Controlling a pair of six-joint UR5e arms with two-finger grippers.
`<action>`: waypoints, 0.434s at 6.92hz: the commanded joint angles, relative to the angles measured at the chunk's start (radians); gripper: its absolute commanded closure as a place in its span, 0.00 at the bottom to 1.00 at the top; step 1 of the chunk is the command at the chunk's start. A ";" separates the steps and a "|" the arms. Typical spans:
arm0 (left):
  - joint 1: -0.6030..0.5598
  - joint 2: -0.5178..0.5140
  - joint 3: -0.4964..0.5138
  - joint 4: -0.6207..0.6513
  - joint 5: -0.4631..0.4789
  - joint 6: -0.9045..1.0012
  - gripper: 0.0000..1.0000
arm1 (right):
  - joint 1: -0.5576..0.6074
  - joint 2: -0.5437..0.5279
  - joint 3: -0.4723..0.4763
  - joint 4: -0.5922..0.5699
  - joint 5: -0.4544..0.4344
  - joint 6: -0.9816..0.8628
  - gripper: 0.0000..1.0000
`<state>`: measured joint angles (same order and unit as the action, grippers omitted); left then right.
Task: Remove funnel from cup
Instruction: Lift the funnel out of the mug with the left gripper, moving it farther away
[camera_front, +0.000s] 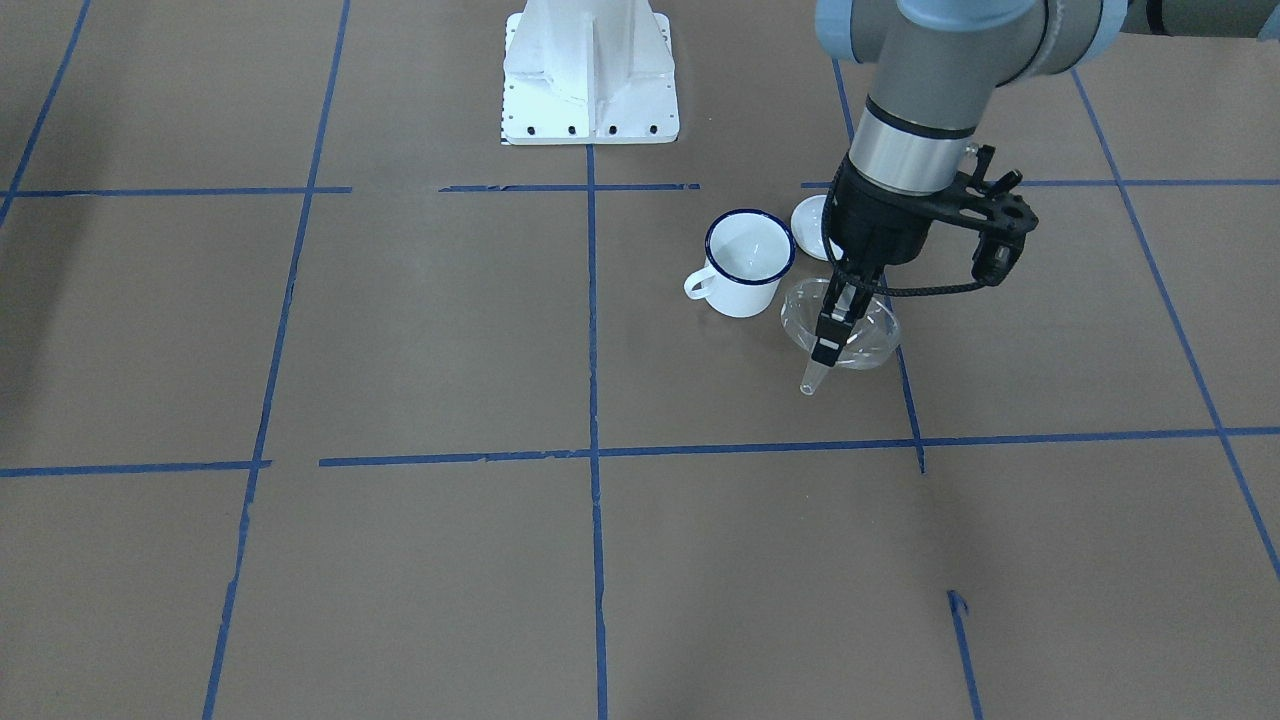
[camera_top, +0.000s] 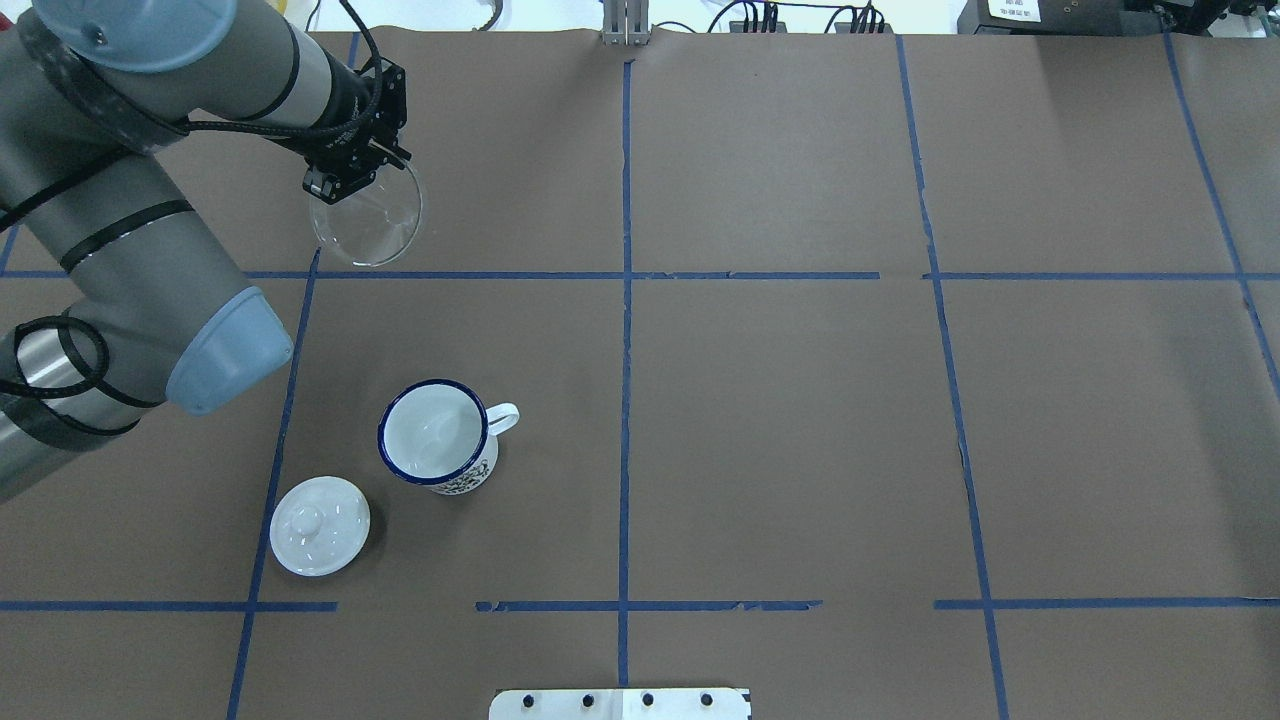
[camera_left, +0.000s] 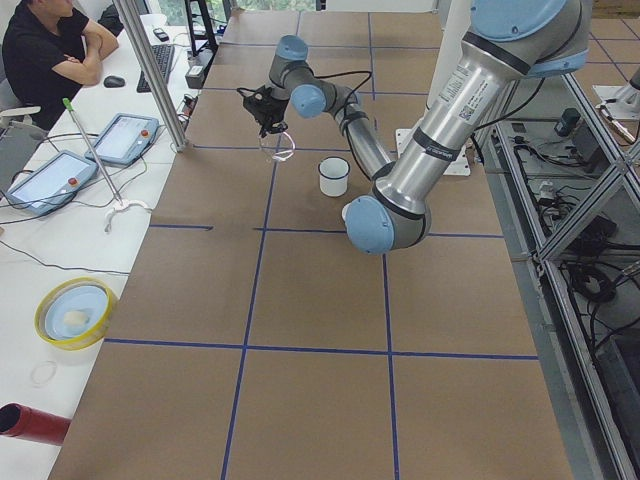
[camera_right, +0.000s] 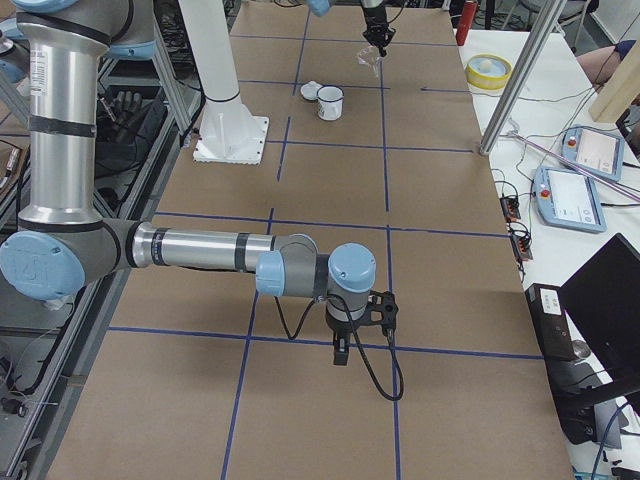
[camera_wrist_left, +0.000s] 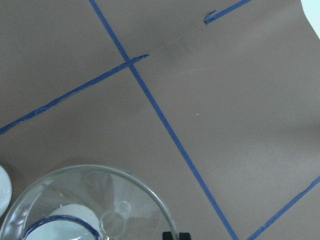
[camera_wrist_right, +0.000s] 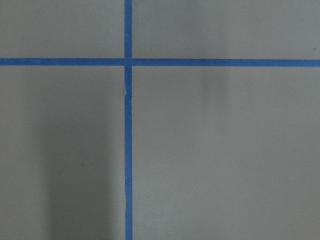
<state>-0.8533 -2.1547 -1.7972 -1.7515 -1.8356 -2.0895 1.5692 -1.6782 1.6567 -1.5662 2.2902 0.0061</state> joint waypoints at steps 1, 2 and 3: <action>-0.006 0.073 0.173 -0.484 0.113 -0.140 1.00 | 0.000 0.000 -0.002 0.000 0.000 0.000 0.00; 0.000 0.081 0.281 -0.685 0.178 -0.194 1.00 | 0.000 0.000 0.000 0.000 0.000 0.000 0.00; 0.032 0.085 0.345 -0.776 0.241 -0.202 1.00 | 0.000 0.000 0.000 0.000 0.000 0.000 0.00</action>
<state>-0.8465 -2.0788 -1.5408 -2.3751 -1.6667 -2.2616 1.5693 -1.6782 1.6563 -1.5662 2.2902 0.0061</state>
